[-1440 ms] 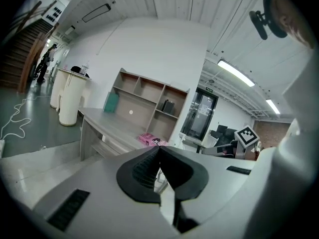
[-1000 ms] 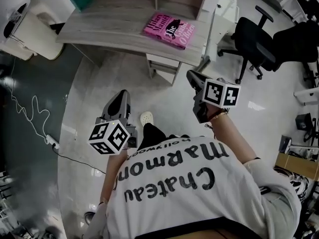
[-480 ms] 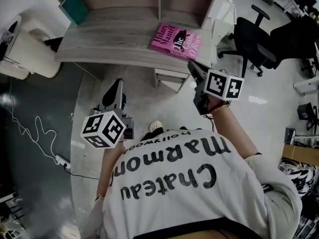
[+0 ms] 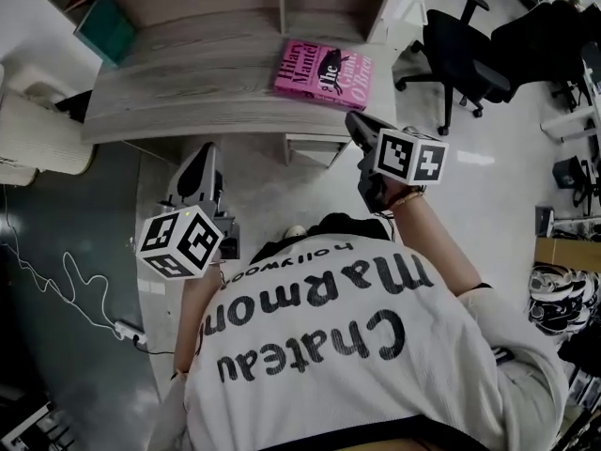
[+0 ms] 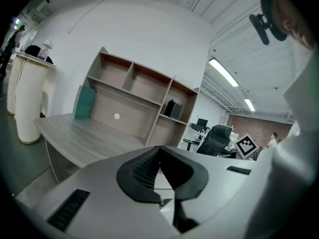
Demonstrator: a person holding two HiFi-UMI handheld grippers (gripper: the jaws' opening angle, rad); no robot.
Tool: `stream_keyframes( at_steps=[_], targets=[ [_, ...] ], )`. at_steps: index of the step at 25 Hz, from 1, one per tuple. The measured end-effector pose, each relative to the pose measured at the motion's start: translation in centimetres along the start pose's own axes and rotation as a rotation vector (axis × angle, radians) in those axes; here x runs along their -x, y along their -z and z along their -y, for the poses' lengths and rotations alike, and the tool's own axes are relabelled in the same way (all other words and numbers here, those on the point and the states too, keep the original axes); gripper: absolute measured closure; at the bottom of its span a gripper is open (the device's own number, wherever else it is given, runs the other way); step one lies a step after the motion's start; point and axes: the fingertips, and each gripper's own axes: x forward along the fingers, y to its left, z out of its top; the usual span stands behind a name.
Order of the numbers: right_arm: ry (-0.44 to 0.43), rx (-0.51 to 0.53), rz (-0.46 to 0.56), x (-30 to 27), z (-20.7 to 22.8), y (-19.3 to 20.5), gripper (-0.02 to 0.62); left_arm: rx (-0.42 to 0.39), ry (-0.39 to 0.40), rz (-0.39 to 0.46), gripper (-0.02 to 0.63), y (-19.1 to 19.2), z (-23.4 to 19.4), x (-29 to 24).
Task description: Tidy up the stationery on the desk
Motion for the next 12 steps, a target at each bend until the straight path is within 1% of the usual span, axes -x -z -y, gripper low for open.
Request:
stream_keyframes(
  at_steps=[6, 8, 12],
  targets=[
    [0.089, -0.022, -0.104, -0.9, 2.7, 2.7, 0.581, 0.059, 0.033, -0.089, 0.589, 2.7, -0.6, -2.1],
    [0.098, -0.027, -0.126, -1.5, 3.3, 3.1, 0.581, 0.073, 0.036, -0.108, 0.589, 3.4, -0.8, -2.9],
    [0.107, -0.024, -0.146, -3.3, 4.6, 3.1, 0.581, 0.076, 0.028, -0.127, 0.589, 4.0, -1.4, -4.5]
  ],
)
